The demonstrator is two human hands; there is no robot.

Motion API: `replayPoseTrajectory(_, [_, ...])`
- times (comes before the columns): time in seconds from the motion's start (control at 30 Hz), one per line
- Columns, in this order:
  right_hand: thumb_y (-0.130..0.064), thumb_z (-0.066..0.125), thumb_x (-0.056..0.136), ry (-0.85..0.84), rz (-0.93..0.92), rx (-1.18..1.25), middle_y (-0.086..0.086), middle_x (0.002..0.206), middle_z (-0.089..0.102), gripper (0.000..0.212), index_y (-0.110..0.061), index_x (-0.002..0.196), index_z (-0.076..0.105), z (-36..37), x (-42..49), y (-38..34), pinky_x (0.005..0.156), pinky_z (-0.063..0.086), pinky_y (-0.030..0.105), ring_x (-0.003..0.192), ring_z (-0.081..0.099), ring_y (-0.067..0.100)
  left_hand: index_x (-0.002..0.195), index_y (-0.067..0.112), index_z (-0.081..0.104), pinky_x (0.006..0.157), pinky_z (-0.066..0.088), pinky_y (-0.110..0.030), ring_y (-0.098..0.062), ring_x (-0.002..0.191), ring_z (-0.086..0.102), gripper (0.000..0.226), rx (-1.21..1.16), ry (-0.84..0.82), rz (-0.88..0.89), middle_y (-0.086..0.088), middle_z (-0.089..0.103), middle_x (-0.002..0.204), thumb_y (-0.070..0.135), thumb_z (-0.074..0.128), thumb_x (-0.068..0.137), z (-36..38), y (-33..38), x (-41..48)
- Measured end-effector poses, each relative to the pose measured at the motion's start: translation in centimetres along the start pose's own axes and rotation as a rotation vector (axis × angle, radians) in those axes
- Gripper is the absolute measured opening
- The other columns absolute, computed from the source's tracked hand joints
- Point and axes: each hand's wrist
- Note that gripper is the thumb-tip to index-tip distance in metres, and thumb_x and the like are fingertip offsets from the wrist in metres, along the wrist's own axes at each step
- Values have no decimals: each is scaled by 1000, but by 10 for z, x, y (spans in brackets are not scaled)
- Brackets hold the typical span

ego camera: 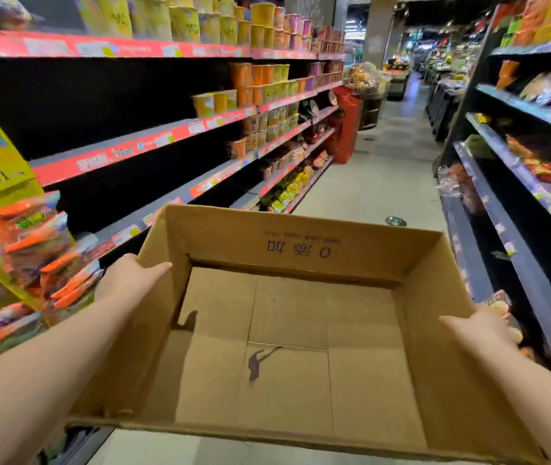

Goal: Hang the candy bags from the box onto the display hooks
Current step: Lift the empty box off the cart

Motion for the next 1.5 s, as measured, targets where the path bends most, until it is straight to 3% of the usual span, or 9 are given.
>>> replayPoseTrajectory(0.23, [-34,63,85,-95,-84,-28,21,129,54,61,-7,136,42,18,107,-54,94,47,46,115,54,42,122,-1,55,65,40,-38,-29,81,49,61,-4,117,-92,-14,56,96,49,61,88,33,31,26])
replayPoseTrajectory(0.4, [-36,62,84,-138,-84,-36,19,127,55,61,-8,135,42,43,164,-86,95,48,51,112,55,42,119,1,57,73,49,-43,-37,90,58,63,16,118,-150,-19,63,104,54,60,86,63,47,72])
replayPoseTrajectory(0.63, [-34,61,85,-128,-33,-63,19,124,56,59,-7,134,42,94,242,-131,93,49,49,109,56,41,122,3,54,65,43,-37,-30,84,53,59,-12,53,-127,-13,58,97,51,60,88,132,72,181])
replayPoseTrajectory(0.93, [-31,64,87,-160,133,-56,22,132,53,64,-3,139,39,170,330,-176,97,47,48,117,53,42,127,9,50,74,48,-40,-34,91,58,60,-8,-150,-126,-8,58,100,50,64,85,229,103,326])
replayPoseTrajectory(1.07, [-30,63,89,-180,201,-84,24,136,50,66,-2,141,35,206,368,-171,96,47,50,119,51,44,136,8,42,86,48,-46,-40,109,57,68,-8,-230,-150,-17,60,121,46,67,84,284,104,362])
replayPoseTrajectory(1.2, [-30,62,89,-209,258,-90,24,131,53,61,-5,138,38,252,410,-158,92,49,52,112,55,44,135,7,41,77,43,-41,-39,106,57,66,-17,-300,-196,-15,58,119,40,69,85,349,92,389])
replayPoseTrajectory(1.5, [-31,60,90,-354,385,-63,17,126,57,55,-10,137,40,400,512,-87,85,54,48,103,60,38,134,14,45,91,49,-47,-37,107,58,55,-15,-383,-358,-16,58,126,36,66,88,514,19,426])
Point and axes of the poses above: each hand's wrist, its own x-axis towards the middle knuckle, its own z-axis out of the palm, y = z × x
